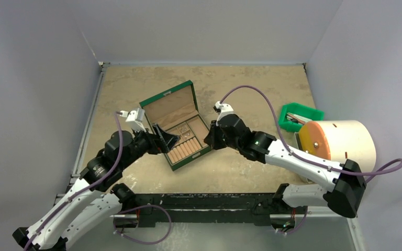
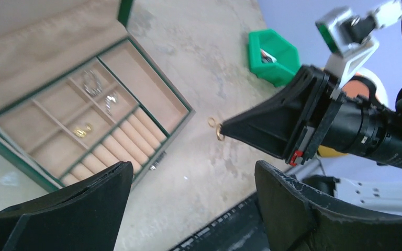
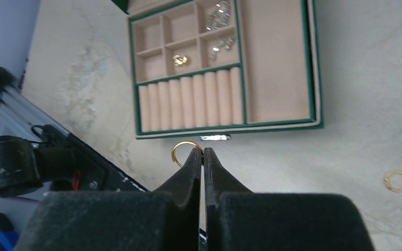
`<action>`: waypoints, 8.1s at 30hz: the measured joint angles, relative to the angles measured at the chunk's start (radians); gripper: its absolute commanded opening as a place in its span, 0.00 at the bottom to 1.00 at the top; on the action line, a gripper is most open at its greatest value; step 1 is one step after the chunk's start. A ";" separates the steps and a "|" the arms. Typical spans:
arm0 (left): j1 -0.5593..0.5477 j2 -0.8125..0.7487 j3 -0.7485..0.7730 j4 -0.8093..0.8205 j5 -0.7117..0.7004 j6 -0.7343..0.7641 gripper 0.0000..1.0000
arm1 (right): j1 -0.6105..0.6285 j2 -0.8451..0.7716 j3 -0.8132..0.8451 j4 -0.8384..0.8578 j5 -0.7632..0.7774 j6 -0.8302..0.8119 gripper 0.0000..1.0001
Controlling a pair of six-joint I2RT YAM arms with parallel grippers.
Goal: Organize the mixed jewelry
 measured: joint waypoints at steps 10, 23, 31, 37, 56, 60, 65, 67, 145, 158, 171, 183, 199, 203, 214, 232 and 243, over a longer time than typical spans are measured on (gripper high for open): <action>0.000 0.010 -0.112 0.133 0.169 -0.204 0.71 | 0.090 0.066 0.105 0.108 0.000 0.012 0.00; 0.000 0.010 -0.178 0.245 0.214 -0.325 0.43 | 0.139 0.066 0.117 0.161 -0.003 0.012 0.00; 0.000 -0.005 -0.197 0.262 0.209 -0.362 0.31 | 0.154 0.066 0.117 0.166 -0.019 0.012 0.00; 0.000 -0.019 -0.197 0.262 0.196 -0.370 0.25 | 0.161 0.066 0.117 0.166 -0.027 0.013 0.00; 0.000 -0.024 -0.197 0.260 0.194 -0.377 0.00 | 0.175 0.055 0.117 0.168 -0.025 0.013 0.00; 0.000 -0.031 -0.197 0.261 0.196 -0.377 0.00 | 0.179 0.037 0.109 0.173 -0.025 0.013 0.15; 0.000 -0.033 -0.197 0.261 0.194 -0.376 0.00 | 0.185 -0.008 0.102 0.178 -0.031 0.019 0.26; 0.000 -0.033 -0.197 0.263 0.195 -0.376 0.00 | 0.187 -0.035 0.096 0.187 -0.035 0.021 0.29; 0.000 -0.141 -0.244 0.764 0.645 -0.308 0.00 | 0.176 -0.253 -0.057 0.533 -0.463 0.080 0.00; 0.000 -0.167 -0.230 0.596 0.542 -0.253 0.60 | 0.175 -0.253 -0.056 0.484 -0.414 0.056 0.00; 0.000 -0.209 -0.005 0.133 0.214 -0.012 0.65 | 0.175 -0.114 0.151 0.204 -0.217 -0.030 0.00; 0.000 -0.217 0.114 -0.090 -0.109 0.137 0.65 | 0.135 0.152 0.328 0.005 -0.084 -0.163 0.00; 0.000 -0.262 0.082 -0.152 -0.304 0.159 0.66 | 0.091 0.445 0.380 -0.070 -0.078 -0.214 0.00; 0.000 -0.284 0.081 -0.161 -0.319 0.159 0.66 | 0.091 0.489 0.381 -0.079 -0.078 -0.216 0.00; 0.000 -0.291 0.081 -0.162 -0.335 0.159 0.66 | 0.091 0.554 0.382 -0.072 -0.108 -0.214 0.00; 0.000 -0.291 0.081 -0.162 -0.338 0.159 0.66 | 0.091 0.637 0.389 -0.050 -0.130 -0.201 0.00; 0.000 -0.291 0.080 -0.162 -0.338 0.159 0.67 | 0.091 0.644 0.395 -0.036 -0.125 -0.188 0.25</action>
